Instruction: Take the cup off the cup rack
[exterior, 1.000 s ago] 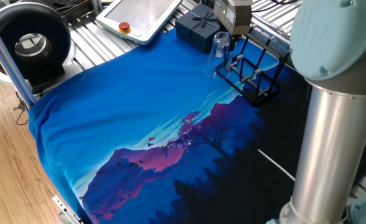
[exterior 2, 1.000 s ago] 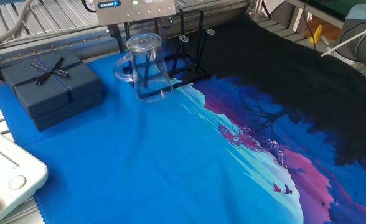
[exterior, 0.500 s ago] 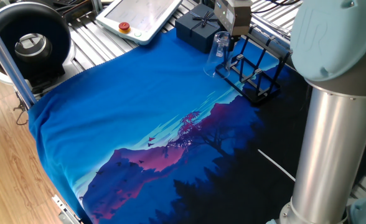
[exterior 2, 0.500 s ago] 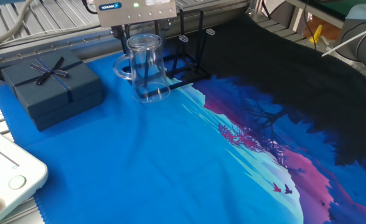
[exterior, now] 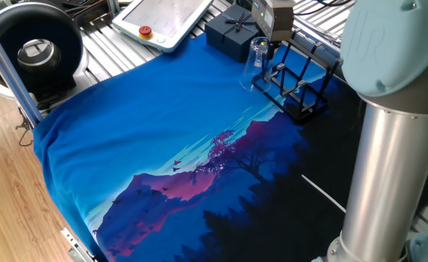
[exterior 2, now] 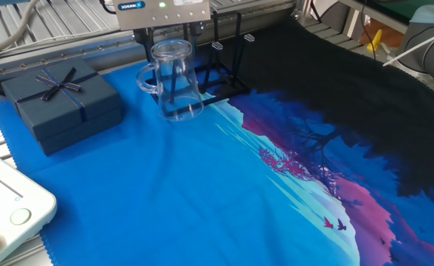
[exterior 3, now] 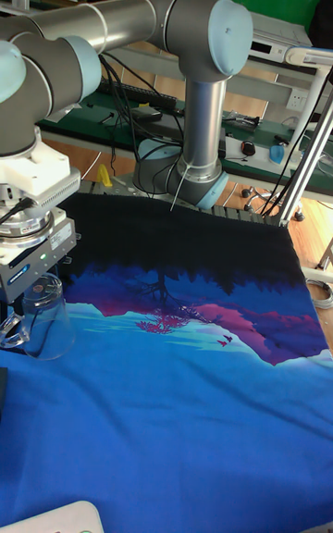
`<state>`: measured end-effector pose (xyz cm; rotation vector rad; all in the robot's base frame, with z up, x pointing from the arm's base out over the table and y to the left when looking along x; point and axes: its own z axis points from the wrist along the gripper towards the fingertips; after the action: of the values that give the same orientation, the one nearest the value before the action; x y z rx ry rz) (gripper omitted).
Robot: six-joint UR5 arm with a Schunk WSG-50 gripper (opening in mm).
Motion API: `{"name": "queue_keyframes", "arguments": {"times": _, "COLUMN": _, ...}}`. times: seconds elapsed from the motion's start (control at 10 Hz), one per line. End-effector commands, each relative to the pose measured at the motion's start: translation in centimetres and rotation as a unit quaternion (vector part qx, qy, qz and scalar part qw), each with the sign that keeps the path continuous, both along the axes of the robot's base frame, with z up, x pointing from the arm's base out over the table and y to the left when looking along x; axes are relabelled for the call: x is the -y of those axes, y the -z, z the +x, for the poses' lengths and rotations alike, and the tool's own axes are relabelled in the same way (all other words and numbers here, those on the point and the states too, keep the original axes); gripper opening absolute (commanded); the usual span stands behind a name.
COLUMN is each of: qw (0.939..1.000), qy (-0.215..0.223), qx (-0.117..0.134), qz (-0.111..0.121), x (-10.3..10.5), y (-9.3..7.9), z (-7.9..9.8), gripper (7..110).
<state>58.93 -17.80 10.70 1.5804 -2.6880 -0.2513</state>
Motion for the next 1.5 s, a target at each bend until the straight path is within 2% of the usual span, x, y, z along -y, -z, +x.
{"name": "queue_keyframes", "arguments": {"times": 0.0, "qw": 0.9998, "qy": 0.019, "qx": 0.000, "qz": -0.011, "x": 0.2, "y": 0.0, "z": 0.0, "gripper": 7}}
{"name": "queue_keyframes", "arguments": {"times": 0.2, "qw": 0.9994, "qy": 0.026, "qx": 0.001, "qz": -0.022, "x": 0.4, "y": -0.2, "z": 0.0, "gripper": 7}}
{"name": "queue_keyframes", "arguments": {"times": 0.4, "qw": 0.9990, "qy": 0.033, "qx": -0.001, "qz": -0.029, "x": 0.3, "y": -1.2, "z": 0.0, "gripper": 7}}
{"name": "queue_keyframes", "arguments": {"times": 0.7, "qw": 0.9992, "qy": 0.036, "qx": -0.009, "qz": -0.018, "x": -0.7, "y": -1.7, "z": -0.2, "gripper": 7}}
{"name": "queue_keyframes", "arguments": {"times": 1.4, "qw": 0.9981, "qy": 0.048, "qx": -0.019, "qz": -0.035, "x": -0.1, "y": -2.6, "z": -0.9, "gripper": 7}}
